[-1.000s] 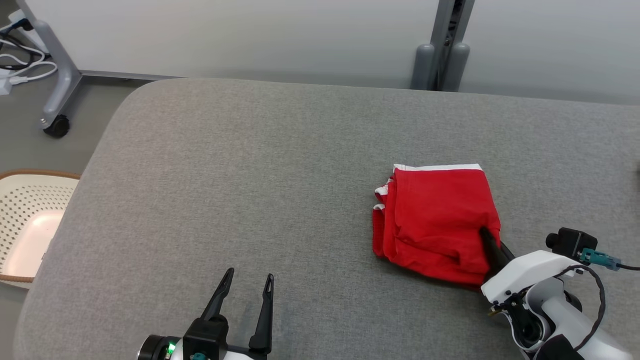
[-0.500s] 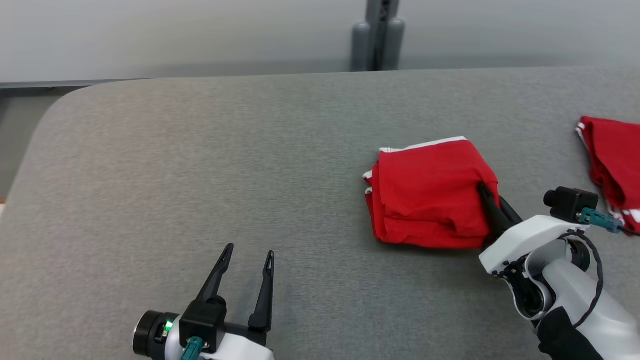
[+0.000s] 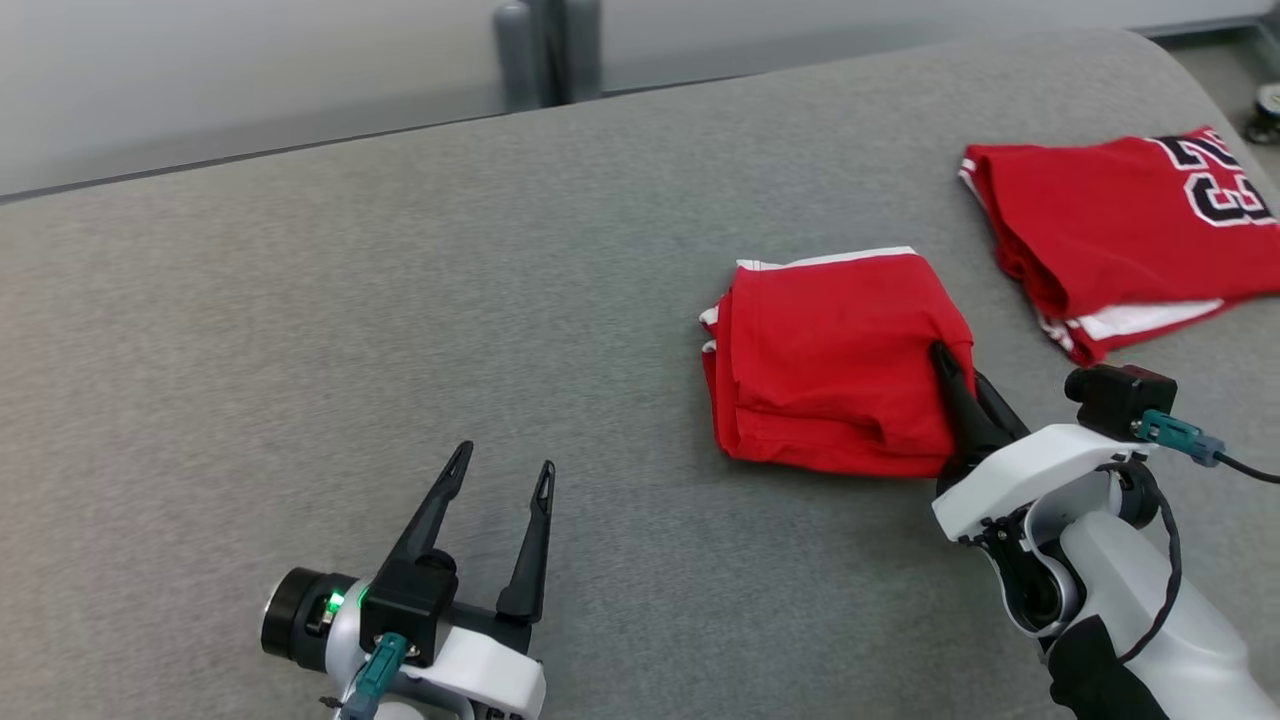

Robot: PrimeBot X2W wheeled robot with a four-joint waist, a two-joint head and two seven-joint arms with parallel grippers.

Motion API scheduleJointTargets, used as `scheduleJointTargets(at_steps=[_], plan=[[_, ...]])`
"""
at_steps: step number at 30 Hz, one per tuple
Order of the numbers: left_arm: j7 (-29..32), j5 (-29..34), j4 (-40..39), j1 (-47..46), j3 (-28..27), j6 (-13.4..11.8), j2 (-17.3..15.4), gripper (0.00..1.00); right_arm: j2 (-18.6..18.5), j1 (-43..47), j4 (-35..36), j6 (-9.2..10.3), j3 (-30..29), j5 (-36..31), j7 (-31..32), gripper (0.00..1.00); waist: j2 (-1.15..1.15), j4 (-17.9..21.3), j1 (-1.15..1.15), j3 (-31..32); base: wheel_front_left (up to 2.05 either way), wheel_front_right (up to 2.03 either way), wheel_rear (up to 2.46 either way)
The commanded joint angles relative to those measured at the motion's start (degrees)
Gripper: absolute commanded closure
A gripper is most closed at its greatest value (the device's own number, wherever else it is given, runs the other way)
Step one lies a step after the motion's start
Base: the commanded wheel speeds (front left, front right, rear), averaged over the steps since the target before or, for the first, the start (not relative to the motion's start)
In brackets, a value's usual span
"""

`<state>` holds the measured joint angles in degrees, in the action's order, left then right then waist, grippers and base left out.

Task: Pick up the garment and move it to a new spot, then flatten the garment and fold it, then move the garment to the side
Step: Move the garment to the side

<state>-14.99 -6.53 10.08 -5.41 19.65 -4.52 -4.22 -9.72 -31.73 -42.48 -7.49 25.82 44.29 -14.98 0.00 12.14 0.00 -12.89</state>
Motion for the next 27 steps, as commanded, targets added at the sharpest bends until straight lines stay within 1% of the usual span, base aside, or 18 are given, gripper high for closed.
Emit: scheduleJointTargets(at_steps=[1, 5, 6, 10, 13, 16, 19, 23, 27], plan=[[-0.23, 0.29, 0.18, -1.07, 0.15, 0.29, -0.37, 0.0, -0.36, -0.33, 0.27, 0.0, -0.22, -0.49, -0.32, 1.0, 0.0, 2.69, 0.0, -1.71, 0.0, 0.0, 0.0], [0.28, 0.7, -0.02, -2.42, 0.67, 0.56, -0.91, 0.0, -1.59, -2.34, 0.0, 0.0, 1.16, -2.16, -0.32, 1.0, 0.0, 4.67, 0.0, -3.52, 0.0, 0.0, 0.0], [0.28, 0.7, -0.02, -2.42, 0.67, 0.56, -0.91, 0.0, -1.59, -2.34, 0.0, 0.0, 1.16, -2.16, -0.32, 1.0, 0.0, 4.67, 0.0, -3.52, 0.0, 0.0, 0.0], [1.29, 1.56, -1.21, -4.47, 1.28, 0.94, -1.54, 0.0, -4.3, -6.09, -0.21, 0.01, 4.2, -4.27, -0.33, 1.0, 0.0, 5.17, 0.0, -6.41, 0.0, 0.0, 0.0], [2.25, 2.49, -2.65, -6.39, 2.08, 1.22, -1.92, 0.0, -7.23, -9.56, 0.35, 0.01, 6.08, -5.84, -0.33, 1.0, 0.0, 4.53, 0.0, -9.15, 0.0, 0.0, 0.0], [3.17, 3.19, -3.97, -8.48, 2.78, 1.72, -2.2, 0.0, -10.89, -12.92, 1.25, 0.01, 8.51, -9.3, -0.33, 1.0, 0.0, 3.38, 0.0, -11.5, 0.0, 0.0, 0.0], [3.73, 3.75, -5.22, -10.53, 3.46, 1.95, -2.14, 0.0, -14.7, -15.91, 2.67, 0.01, 9.33, -12.94, -0.33, 1.0, 0.0, 2.12, 0.0, -13.47, 0.0, 0.0, 0.0], [4.04, 4.2, -6.13, -12.53, 4.41, 2.2, -1.74, 0.0, -19.51, -18.08, 4.15, 0.01, 8.58, -17.62, -0.33, 1.0, 0.0, 0.72, 0.0, -15.47, 0.0, 0.0, 0.0], [3.75, 4.36, -6.4, -13.56, 5.17, 2.26, -1.58, 0.0, -23.7, -18.52, 4.45, 0.02, 5.91, -19.87, -0.33, 1.0, 0.0, -0.49, 0.0, -16.93, 0.0, 0.0, 0.0]])
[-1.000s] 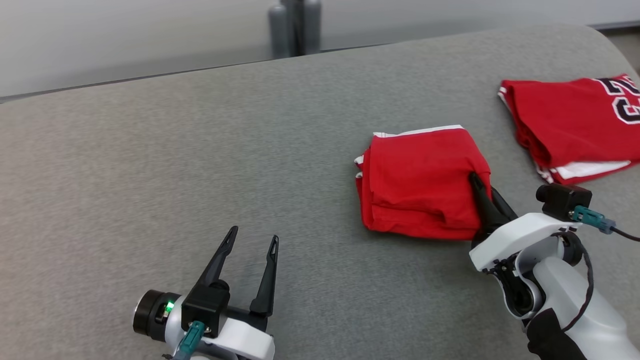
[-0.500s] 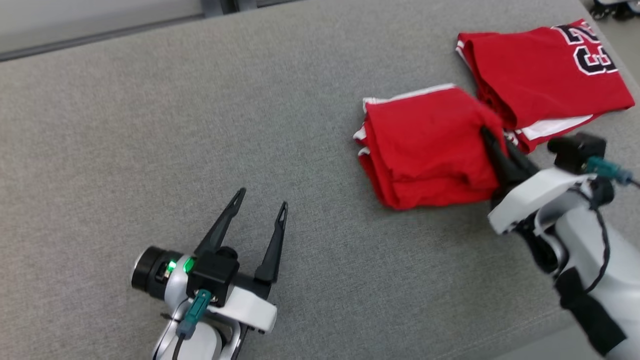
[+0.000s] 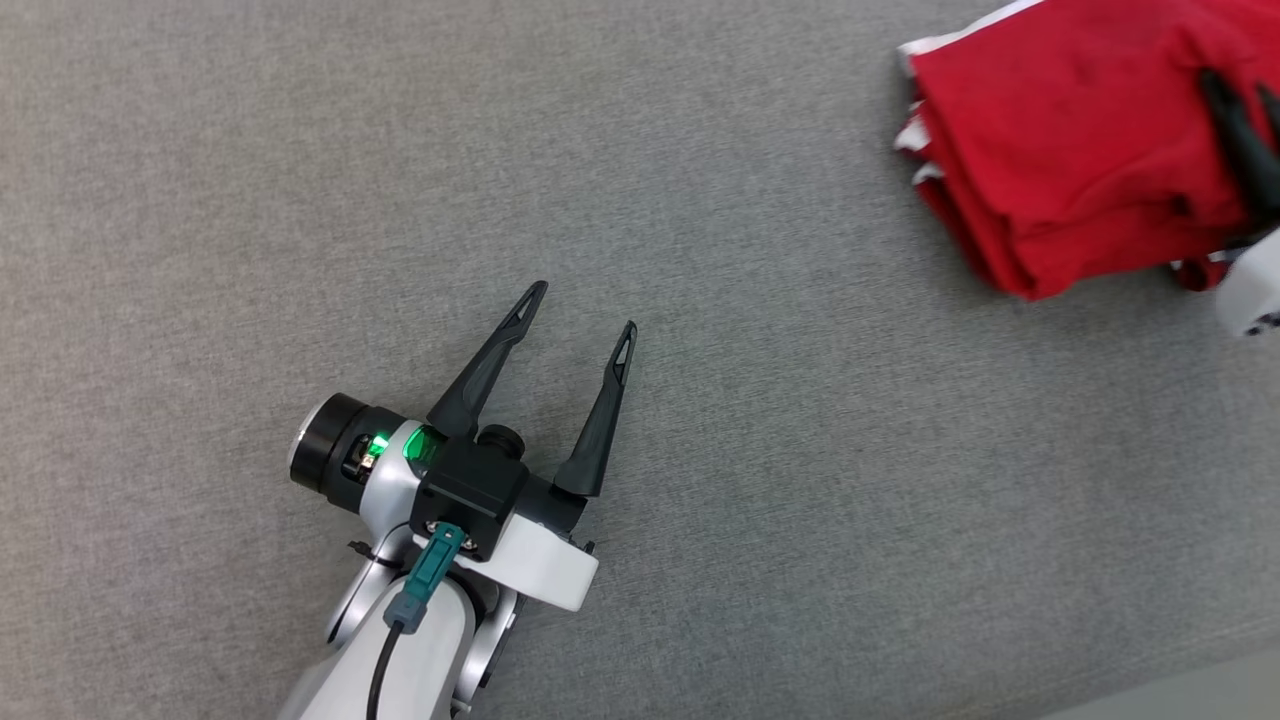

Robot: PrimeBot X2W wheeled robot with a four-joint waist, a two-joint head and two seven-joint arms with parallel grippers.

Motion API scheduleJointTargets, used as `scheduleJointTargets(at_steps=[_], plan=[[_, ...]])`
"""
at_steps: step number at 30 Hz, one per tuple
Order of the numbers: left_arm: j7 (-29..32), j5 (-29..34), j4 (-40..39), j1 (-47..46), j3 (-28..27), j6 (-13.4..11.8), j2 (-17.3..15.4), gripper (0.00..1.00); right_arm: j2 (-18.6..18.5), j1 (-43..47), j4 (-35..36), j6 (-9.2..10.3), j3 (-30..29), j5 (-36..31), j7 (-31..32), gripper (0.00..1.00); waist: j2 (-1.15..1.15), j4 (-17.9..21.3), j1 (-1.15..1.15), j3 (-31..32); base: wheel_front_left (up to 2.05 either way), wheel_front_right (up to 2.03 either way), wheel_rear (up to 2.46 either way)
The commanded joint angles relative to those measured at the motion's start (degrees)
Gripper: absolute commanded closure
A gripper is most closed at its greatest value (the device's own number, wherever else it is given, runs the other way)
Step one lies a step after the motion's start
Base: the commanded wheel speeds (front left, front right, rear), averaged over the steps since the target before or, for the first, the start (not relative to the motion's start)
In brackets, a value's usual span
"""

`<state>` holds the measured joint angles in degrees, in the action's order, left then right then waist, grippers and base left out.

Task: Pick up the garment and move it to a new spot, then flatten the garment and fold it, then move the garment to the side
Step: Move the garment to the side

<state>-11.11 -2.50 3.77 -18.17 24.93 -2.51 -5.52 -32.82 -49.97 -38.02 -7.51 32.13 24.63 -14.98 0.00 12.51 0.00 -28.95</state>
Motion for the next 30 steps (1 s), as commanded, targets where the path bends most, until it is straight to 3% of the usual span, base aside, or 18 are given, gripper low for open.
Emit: scheduleJointTargets(at_steps=[1, 9, 14, 24, 30], plan=[[-0.26, 0.31, -0.13, -1.04, 0.03, 0.21, -0.23, 0.0, -1.75, -0.2, 0.0, 0.04, -1.35, -0.61, -0.33, 1.0, 0.0, -1.13, 0.0, -1.19, 0.0, 0.0, 0.0], [-1.02, -0.21, 0.46, -1.66, 0.55, -0.22, -0.09, 0.0, -9.03, 2.11, -0.6, 0.04, -7.63, -2.05, -0.33, 1.0, 0.0, -2.54, 0.0, -2.32, 0.0, 0.0, 0.0], [-1.35, -0.45, 0.73, -2.12, 0.71, -0.5, -0.16, 0.0, -11.48, 3.35, -0.78, 0.04, -11.57, -1.53, -0.33, 1.0, 0.0, -2.74, 0.0, -2.38, 0.0, 0.0, 0.0], [-1.23, -0.48, 0.65, -2.48, 1.36, -0.47, -0.61, 0.0, -13.48, 4.51, -3.08, 0.04, -13.43, -2.96, -0.33, 1.0, 0.0, -3.03, 0.0, -2.37, 0.0, 0.0, 0.0], [-0.74, -0.55, 0.19, -2.8, 1.91, -0.16, -0.93, 0.0, -13.23, 1.87, -8.28, 0.04, -12.43, -5.88, -0.33, 1.0, 0.0, -3.89, 0.0, -3.13, 0.0, 0.0, 0.0]])
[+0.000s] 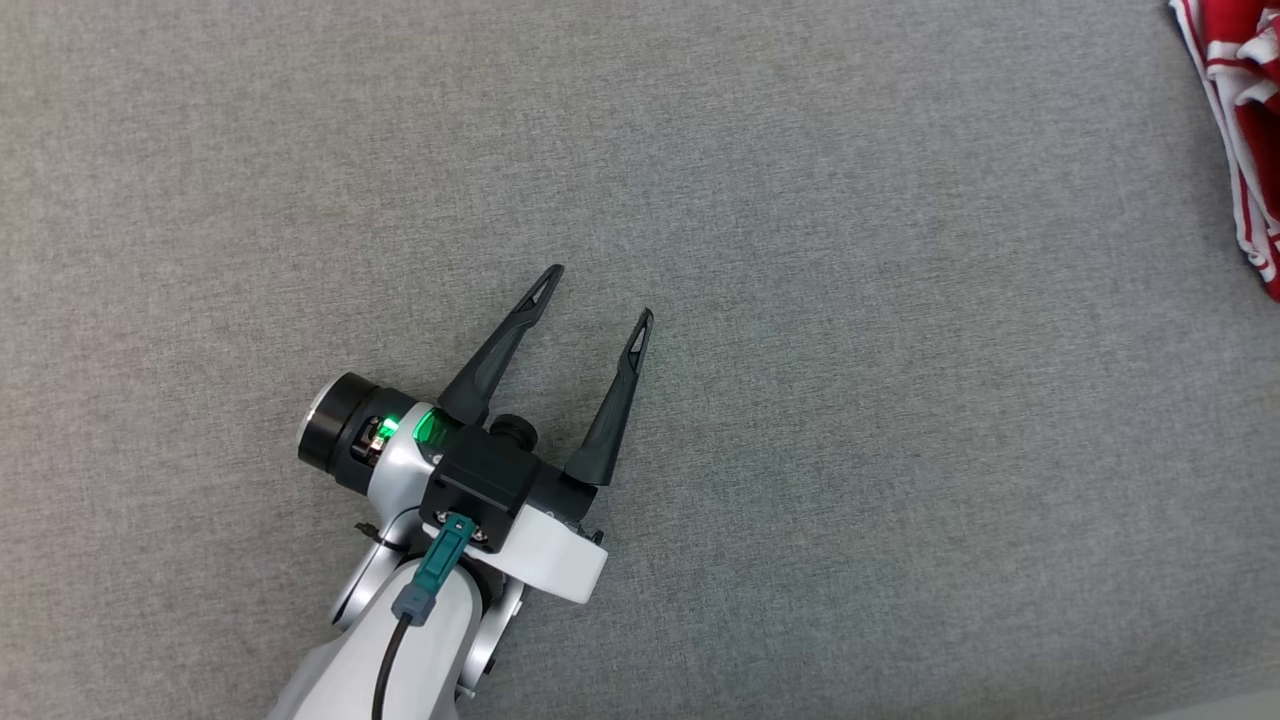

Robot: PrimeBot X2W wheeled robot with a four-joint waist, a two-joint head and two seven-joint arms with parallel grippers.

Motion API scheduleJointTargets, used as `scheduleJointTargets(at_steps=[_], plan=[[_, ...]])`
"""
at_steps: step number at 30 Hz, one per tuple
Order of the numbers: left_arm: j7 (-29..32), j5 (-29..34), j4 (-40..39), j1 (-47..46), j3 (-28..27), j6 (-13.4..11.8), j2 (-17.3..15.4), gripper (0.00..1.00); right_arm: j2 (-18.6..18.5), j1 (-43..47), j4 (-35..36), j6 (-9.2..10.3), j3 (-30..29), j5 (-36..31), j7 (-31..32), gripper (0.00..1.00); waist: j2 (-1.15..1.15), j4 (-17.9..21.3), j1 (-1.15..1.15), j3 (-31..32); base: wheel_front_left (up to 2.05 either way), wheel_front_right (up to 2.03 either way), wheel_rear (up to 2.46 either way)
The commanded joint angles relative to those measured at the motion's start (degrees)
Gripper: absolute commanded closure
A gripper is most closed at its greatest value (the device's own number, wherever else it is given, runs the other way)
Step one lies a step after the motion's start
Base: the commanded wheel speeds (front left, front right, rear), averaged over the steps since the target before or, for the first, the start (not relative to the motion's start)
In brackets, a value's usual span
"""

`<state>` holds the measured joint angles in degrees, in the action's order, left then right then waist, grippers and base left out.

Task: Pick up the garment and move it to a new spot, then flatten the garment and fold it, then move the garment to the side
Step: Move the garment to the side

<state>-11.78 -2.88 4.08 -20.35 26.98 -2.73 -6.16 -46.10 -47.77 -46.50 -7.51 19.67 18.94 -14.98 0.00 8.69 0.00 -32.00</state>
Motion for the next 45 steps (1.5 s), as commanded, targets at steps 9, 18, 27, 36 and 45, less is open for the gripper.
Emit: scheduleJointTargets(at_steps=[9, 18, 27, 36, 45], plan=[[0.21, -0.69, 0.04, -1.46, 0.71, 0.25, -0.23, 0.0, 1.78, -6.12, -10.77, 0.04, -3.11, -8.09, -0.32, 0.0, 0.0, -1.74, 0.0, 0.46, 0.0, 0.0, 0.0], [-0.8, -2.09, 1.38, 0.58, 1.02, -0.94, 0.39, 0.0, 6.39, -7.25, -11.22, 0.03, -13.9, -19.11, -0.33, 0.0, 0.0, -3.09, 0.0, 4.04, 0.0, 0.0, 0.0], [-1.95, -6.84, 3.53, 5.54, -1.54, -4.32, 1.56, 0.0, 21.71, 2.87, 3.41, 0.03, -14.61, -10.88, -0.32, 0.0, 0.0, -5.54, 0.0, 12.1, 0.0, 0.0, 0.0], [-3.04, -12.25, 4.89, 10.8, -6.18, -6.8, 2.05, 0.0, 29.42, 14.86, 16.12, 0.03, -6.56, -2.93, -0.33, 0.0, 0.0, -8.47, 0.0, 20.1, 0.0, 0.0, 0.0], [-3.41, -15.47, 5.24, 14.3, -9.35, -6.48, 2.3, 0.0, 34.63, 24.77, 27.28, 0.03, -4.33, -2.48, -0.33, 0.0, 0.0, -9.5, 0.0, 25.25, 0.0, 0.0, 0.0]])
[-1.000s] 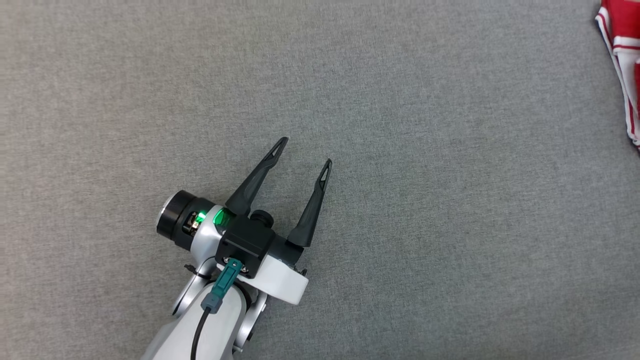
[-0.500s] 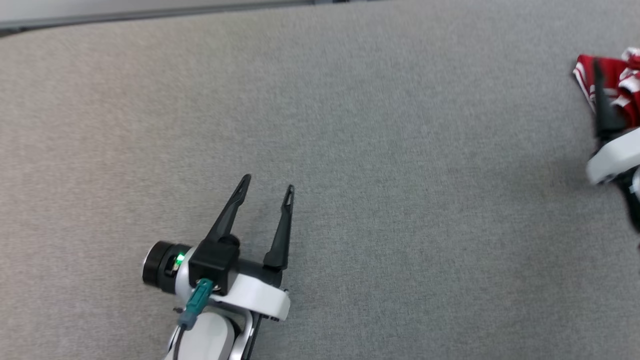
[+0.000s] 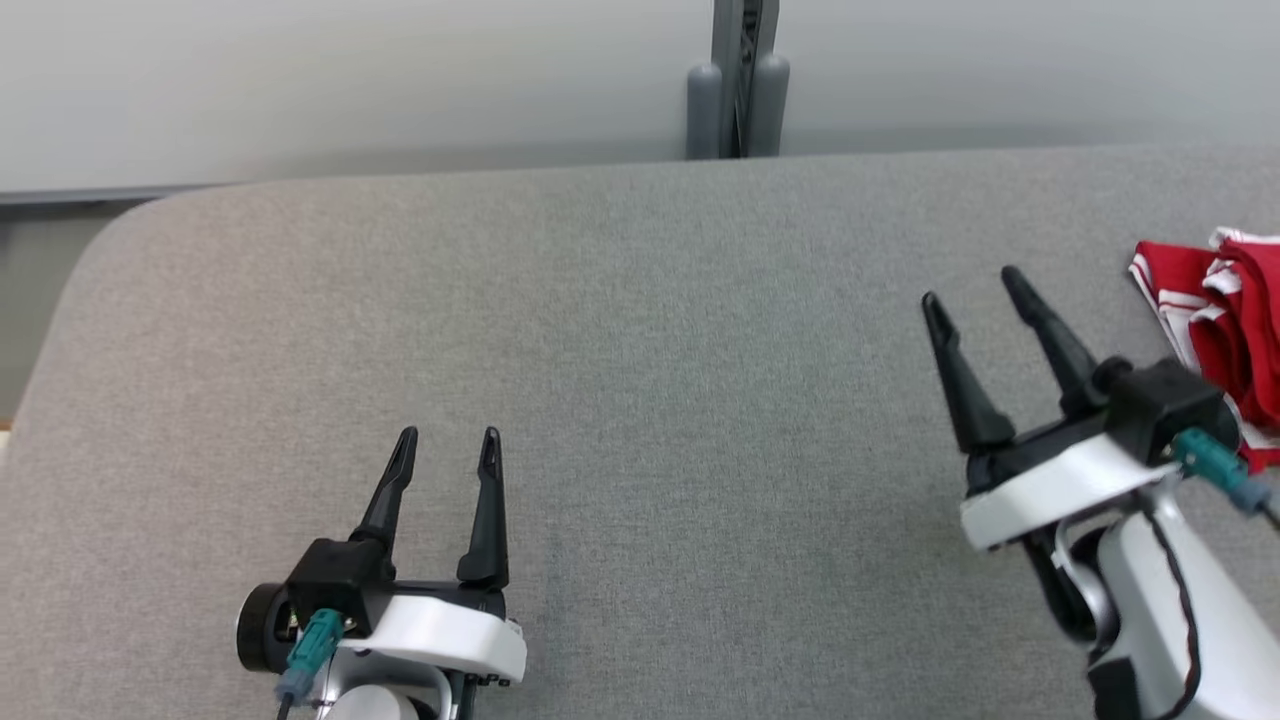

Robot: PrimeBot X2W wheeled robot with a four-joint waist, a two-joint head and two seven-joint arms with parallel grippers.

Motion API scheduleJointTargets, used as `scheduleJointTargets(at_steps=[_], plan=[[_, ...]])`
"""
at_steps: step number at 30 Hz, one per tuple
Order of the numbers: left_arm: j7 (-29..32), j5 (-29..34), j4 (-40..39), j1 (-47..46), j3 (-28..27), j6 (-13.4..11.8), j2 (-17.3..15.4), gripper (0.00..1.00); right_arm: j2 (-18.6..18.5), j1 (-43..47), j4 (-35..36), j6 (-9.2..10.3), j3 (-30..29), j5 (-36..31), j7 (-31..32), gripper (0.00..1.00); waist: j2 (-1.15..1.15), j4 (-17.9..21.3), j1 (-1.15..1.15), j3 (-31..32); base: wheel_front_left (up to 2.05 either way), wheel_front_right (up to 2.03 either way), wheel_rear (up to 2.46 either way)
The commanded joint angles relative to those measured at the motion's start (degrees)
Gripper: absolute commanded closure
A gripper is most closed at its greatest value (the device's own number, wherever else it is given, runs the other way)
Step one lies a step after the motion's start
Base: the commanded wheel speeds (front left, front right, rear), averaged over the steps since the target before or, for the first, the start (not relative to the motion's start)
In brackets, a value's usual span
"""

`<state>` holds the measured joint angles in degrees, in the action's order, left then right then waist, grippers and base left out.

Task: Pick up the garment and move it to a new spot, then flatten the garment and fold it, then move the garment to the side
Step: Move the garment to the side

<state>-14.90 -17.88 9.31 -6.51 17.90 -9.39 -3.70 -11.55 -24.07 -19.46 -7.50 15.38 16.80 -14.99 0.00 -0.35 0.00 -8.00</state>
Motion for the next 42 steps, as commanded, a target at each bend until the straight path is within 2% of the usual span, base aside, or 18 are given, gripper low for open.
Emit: scheduleJointTargets(at_steps=[1, 9, 18, 26, 42], plan=[[-0.31, -0.71, -0.35, 0.75, -0.83, 0.07, -0.15, 0.0, 0.56, 2.27, 1.45, 0.02, -0.18, -0.76, -0.31, 0.0, 0.0, -0.5, 0.0, 1.81, 0.0, 0.0, 0.0], [-0.29, 3.25, -5.0, 5.13, -2.73, 0.62, 0.13, 0.0, 3.68, 12.9, 9.16, 0.02, -2.94, -2.95, -0.32, 0.0, 0.0, -0.85, 0.0, 6.21, 0.0, 0.0, 0.0], [-0.3, 6.09, -6.19, 11.19, -5.32, 1.87, 0.49, 0.0, 6.44, 23.66, 12.62, 0.02, -7.82, -4.93, -0.31, 0.0, 0.0, -0.68, 0.0, 9.14, 0.0, 0.0, 0.0], [-0.31, 7.32, -4.63, 13.26, -7.55, 2.82, 0.65, 0.0, 7.57, 27.05, 13.98, 0.02, -9.45, -6.85, -0.31, 0.0, 0.0, -0.18, 0.0, 9.78, 0.0, 0.0, 0.0], [-0.31, 6.08, -4.2, 14.3, -7.79, 2.4, 0.7, 0.0, 8.46, 29.2, 15.1, 0.02, -10.87, -7.56, -0.31, 0.0, 0.0, -0.54, 0.0, 10.66, 0.0, 0.0, 0.0]])
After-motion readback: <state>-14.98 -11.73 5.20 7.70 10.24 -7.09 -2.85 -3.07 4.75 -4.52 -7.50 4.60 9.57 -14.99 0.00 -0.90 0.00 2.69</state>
